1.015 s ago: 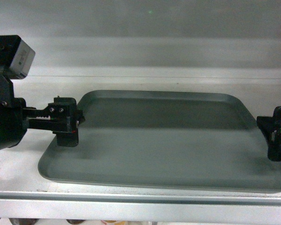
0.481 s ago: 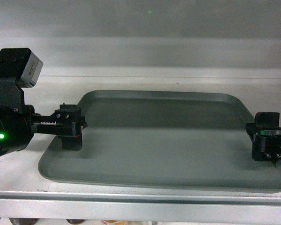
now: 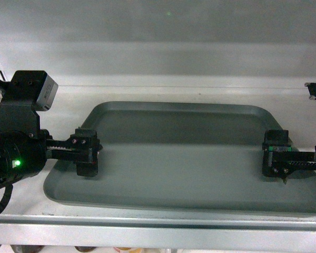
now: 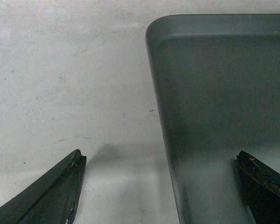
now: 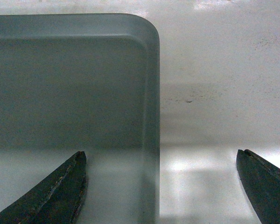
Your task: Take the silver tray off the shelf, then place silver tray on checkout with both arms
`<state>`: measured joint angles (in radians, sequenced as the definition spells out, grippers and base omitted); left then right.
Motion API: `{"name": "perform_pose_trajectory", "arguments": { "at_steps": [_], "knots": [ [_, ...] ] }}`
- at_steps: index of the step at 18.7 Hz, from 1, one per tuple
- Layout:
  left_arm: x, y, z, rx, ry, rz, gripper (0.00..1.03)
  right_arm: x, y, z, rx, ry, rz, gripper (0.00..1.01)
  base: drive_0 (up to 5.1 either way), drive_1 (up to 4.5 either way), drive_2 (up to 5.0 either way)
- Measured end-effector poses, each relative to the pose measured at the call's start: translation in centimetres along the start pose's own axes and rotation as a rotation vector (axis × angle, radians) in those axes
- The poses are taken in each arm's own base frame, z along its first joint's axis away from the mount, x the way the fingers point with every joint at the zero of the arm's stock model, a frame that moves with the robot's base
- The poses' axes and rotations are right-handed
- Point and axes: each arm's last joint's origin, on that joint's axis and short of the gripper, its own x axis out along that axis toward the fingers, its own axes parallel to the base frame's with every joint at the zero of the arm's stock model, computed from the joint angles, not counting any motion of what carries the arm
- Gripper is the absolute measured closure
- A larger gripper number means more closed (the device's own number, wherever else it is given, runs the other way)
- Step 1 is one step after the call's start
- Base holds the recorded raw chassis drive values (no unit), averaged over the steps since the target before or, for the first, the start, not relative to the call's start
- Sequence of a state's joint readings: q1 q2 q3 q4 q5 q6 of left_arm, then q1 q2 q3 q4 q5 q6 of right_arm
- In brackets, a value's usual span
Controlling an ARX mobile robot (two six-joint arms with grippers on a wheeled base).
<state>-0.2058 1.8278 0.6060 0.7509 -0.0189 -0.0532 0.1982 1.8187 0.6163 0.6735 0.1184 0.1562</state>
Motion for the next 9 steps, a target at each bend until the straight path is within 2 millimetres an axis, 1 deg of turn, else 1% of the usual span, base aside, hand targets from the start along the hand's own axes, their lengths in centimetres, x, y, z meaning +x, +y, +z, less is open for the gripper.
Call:
{"name": "perform_pose_trajectory", "arguments": {
  "at_steps": [1, 2, 3, 5, 6, 7, 9],
  "knots": [
    [0.2, 0.0, -0.1, 0.001, -0.004, 0.002, 0.05, 0.2, 0.1, -0.2, 0.001, -0.003, -0.003, 0.03, 0.0, 0.0, 0.0],
    [0.3, -0.1, -0.2, 0.003, -0.01, 0.009, 0.12, 0.2, 0.1, -0.1, 0.003, -0.008, -0.003, 0.03, 0.0, 0.0, 0.0],
    [0.4, -0.2, -0.1, 0.004, -0.014, 0.009, 0.25, 0.2, 0.2, -0.1, 0.004, -0.011, -0.002, 0.11, 0.0, 0.0, 0.0],
    [0.4, -0.4, -0.1, 0.007, -0.018, 0.003, 0.37, 0.3, 0.3, -0.2, 0.005, -0.018, 0.004, 0.24, 0.0, 0.0, 0.0],
    [0.5, -0.8, -0.1, 0.011, -0.019, -0.006, 0.48, 0.3, 0.5, -0.2, 0.004, -0.019, 0.009, 0.34, 0.0, 0.0, 0.0],
    [0.5, -1.0, -0.1, 0.015, -0.022, -0.014, 0.61, 0.2, 0.7, -0.2, 0.004, -0.023, 0.016, 0.47, 0.0, 0.0, 0.0],
    [0.5, -1.2, -0.1, 0.018, -0.025, -0.013, 0.82, 0.1, 0.9, -0.3, 0.007, -0.027, 0.016, 0.69, 0.0, 0.0, 0.0]
  ]
}}
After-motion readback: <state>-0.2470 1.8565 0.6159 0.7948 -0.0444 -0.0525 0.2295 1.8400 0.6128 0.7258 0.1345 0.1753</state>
